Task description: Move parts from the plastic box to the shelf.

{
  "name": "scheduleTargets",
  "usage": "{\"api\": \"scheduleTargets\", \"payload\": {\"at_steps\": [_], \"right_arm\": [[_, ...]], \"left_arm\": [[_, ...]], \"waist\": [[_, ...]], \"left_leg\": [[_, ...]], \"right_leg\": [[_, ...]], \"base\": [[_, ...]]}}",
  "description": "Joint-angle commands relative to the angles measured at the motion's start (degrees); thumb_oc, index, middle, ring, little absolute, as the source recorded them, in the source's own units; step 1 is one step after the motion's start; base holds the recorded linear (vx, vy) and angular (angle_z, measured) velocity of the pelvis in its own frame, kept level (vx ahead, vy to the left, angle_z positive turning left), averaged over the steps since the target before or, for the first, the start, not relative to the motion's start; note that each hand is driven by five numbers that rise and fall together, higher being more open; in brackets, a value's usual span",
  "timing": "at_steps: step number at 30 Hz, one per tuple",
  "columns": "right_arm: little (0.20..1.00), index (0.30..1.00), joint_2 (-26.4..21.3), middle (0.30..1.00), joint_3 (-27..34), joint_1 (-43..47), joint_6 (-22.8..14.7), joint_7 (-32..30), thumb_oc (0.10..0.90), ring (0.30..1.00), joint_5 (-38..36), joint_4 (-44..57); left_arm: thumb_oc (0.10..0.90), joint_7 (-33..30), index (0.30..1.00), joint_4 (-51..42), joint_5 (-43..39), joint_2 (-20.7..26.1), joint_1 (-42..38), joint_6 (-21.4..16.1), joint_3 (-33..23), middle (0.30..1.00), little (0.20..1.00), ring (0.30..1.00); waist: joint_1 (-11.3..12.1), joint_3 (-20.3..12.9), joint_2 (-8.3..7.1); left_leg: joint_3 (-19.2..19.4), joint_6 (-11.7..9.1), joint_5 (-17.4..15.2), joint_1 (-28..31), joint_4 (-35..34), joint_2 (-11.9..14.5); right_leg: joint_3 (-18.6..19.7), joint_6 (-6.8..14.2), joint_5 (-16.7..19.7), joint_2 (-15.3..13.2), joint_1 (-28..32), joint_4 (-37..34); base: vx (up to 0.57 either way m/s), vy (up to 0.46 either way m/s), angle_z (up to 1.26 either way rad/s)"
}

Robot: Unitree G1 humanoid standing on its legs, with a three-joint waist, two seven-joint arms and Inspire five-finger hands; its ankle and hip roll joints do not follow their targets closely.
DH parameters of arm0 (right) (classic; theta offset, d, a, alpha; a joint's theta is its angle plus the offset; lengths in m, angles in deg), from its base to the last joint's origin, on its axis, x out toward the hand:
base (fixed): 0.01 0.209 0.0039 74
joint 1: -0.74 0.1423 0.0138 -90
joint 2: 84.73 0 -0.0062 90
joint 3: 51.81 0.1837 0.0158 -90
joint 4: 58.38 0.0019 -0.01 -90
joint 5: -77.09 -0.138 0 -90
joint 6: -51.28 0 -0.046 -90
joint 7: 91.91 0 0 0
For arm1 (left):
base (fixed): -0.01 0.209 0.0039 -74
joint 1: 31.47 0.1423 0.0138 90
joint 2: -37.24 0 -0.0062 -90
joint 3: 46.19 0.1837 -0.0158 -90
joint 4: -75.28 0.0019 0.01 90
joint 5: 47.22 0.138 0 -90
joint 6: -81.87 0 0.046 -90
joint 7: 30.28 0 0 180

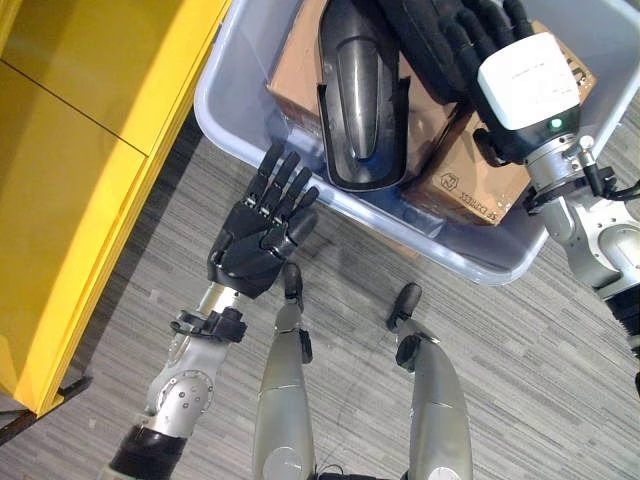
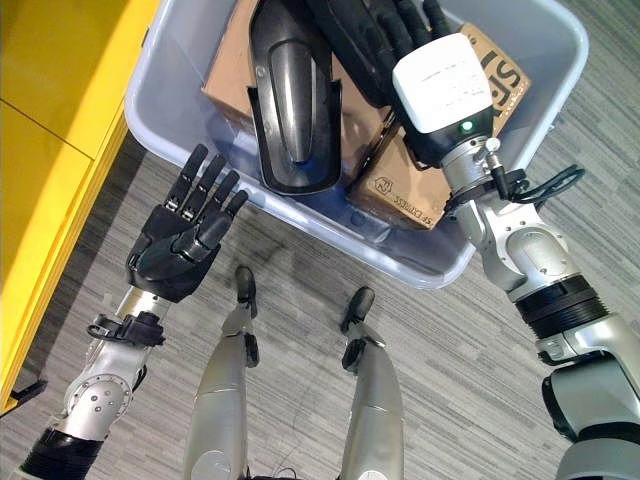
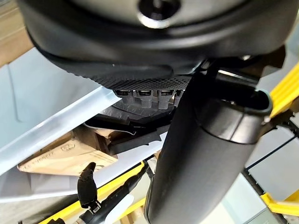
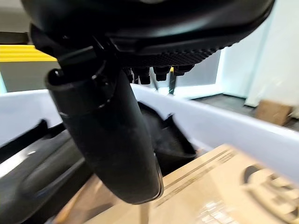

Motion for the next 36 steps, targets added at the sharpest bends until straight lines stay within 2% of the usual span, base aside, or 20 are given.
{"api": "scheduleTargets", "payload": {"at_steps": [1, 4, 8, 9, 13, 15, 21, 27, 33, 36], "right_arm": [[1.0, 1.0, -4.01, 1.0, -0.94, 10.29, 3.93, -4.63, 0.9, 1.0, -2.58, 1.43], [1.0, 1.0, -4.34, 1.0, -1.32, 11.36, 6.22, -6.46, 0.9, 1.0, -5.62, -1.08], [1.0, 1.0, -3.63, 1.0, -0.81, 11.92, 5.98, -6.58, 0.9, 1.0, -10.2, -4.08], [1.0, 1.0, -3.0, 1.0, -0.15, 11.78, 5.48, -5.68, 0.9, 1.0, -13.43, -4.91], [1.0, 1.0, -1.84, 1.0, 0.5, 12.08, 4.29, -2.6, 0.9, 1.0, -17.49, -6.09], [1.0, 1.0, -1.53, 1.0, 0.21, 12.64, 4.16, -1.4, 0.9, 1.0, -15.92, -6.59], [1.0, 1.0, -1.58, 1.0, -4.48, 15.35, 3.58, 7.48, 0.9, 1.0, -12.65, -7.89], [1.0, 1.0, -1.15, 1.0, -7.7, 16.99, 4.43, 8.48, 0.9, 1.0, -15.16, -8.92], [1.0, 1.0, 0.89, 1.0, -9.06, 17.7, 5.05, 9.62, 0.9, 1.0, -16.78, -11.53], [1.0, 1.0, 2.02, 1.0, -9.23, 17.27, 6.28, 7.91, 0.9, 1.0, -20.68, -13.04]], "left_arm": [[0.9, 5.28, 1.0, -6.64, -2.14, 1.78, -0.03, -1.28, -0.9, 1.0, 1.0, 1.0], [0.9, 5.77, 1.0, -6.29, -2.77, 2.4, -0.14, -0.79, -1.38, 1.0, 1.0, 1.0], [0.9, 6.24, 1.0, -5.96, -3.14, 2.6, -0.48, -0.18, -1.5, 1.0, 1.0, 1.0], [0.9, 6.32, 1.0, -5.88, -3.43, 2.74, -0.64, 0.14, -1.76, 1.0, 1.0, 1.0], [0.9, 5.77, 1.0, -5.88, -3.87, 2.99, -1.2, 1.09, -2.34, 1.0, 1.0, 1.0], [0.9, 5.8, 1.0, -5.81, -4.15, 3.19, -1.38, 1.51, -2.58, 1.0, 1.0, 1.0], [0.9, 5.7, 1.0, -5.46, -4.01, 3.39, -1.88, 3.27, -3.24, 1.0, 1.0, 1.0], [0.9, 5.32, 1.0, -5.19, -3.55, 4.21, -1.75, 3.01, -3.59, 1.0, 1.0, 1.0], [0.9, 4.86, 1.0, -4.45, -2.18, 3.41, -1.42, 2.31, -3.21, 1.0, 1.0, 1.0], [0.9, 4.7, 1.0, -3.74, -1.59, 3.2, -1.41, 1.85, -3.06, 1.0, 1.0, 1.0]], "waist": [[1.4, -0.93, -0.81], [1.59, -0.93, -0.85], [1.85, -0.93, -0.56], [1.94, -0.93, -0.47], [2.19, -0.93, -0.3], [2.36, -0.93, -0.24], [3.05, -0.93, -0.67], [3.7, -0.93, -1.16], [4.58, -0.93, -1.4], [4.86, -0.93, -1.55]], "left_leg": [[-1.38, -1.78, -4.52, -0.14, 1.69, 3.95], [-1.51, -1.91, -4.32, -0.27, 1.6, 4.26], [-1.65, -1.99, -4.15, -0.09, 1.29, 4.35], [-1.68, -2.0, -4.11, 0.01, 1.18, 4.38], [-1.79, -2.05, -4.14, 0.11, 1.27, 4.38], [-1.95, -2.03, -4.19, 0.04, 1.43, 4.33], [-2.48, -1.97, -4.09, -0.62, 1.98, 4.28], [-2.99, -1.86, -3.93, -2.66, 3.09, 4.69], [-4.85, -1.61, -3.49, -5.87, 4.6, 5.0], [-5.88, -1.61, -2.83, -7.52, 4.6, 5.19]], "right_leg": [[-2.28, 5.48, -2.16, -2.15, 2.76, -1.84], [-2.61, 5.43, -2.22, -2.22, 2.63, -1.5], [-2.84, 5.31, -2.36, -2.27, 2.64, -1.25], [-2.94, 5.29, -2.44, -2.36, 2.64, -1.1], [-3.11, 5.09, -2.88, -2.46, 2.71, -0.52], [-3.22, 4.99, -3.07, -2.46, 2.57, 0.02], [-3.74, 4.87, -3.34, -2.55, 2.18, 1.08], [-4.91, 4.57, -3.73, -2.59, 0.67, 3.12], [-5.94, 3.34, -5.78, -1.67, -2.45, 8.23], [-6.37, 2.97, -6.31, -1.24, -3.93, 9.95]], "base": [[0.01, -0.037, -0.02], [0.0, -0.023, -0.01], [0.0, 0.0, 0.0], [0.0, 0.0, 0.0], [0.0, 0.0, 0.0], [0.0, 0.0, 0.0], [0.01, -0.016, 0.02], [0.04, -0.051, 0.07], [0.06, -0.077, 0.07], [0.07, -0.098, 0.13]]}}
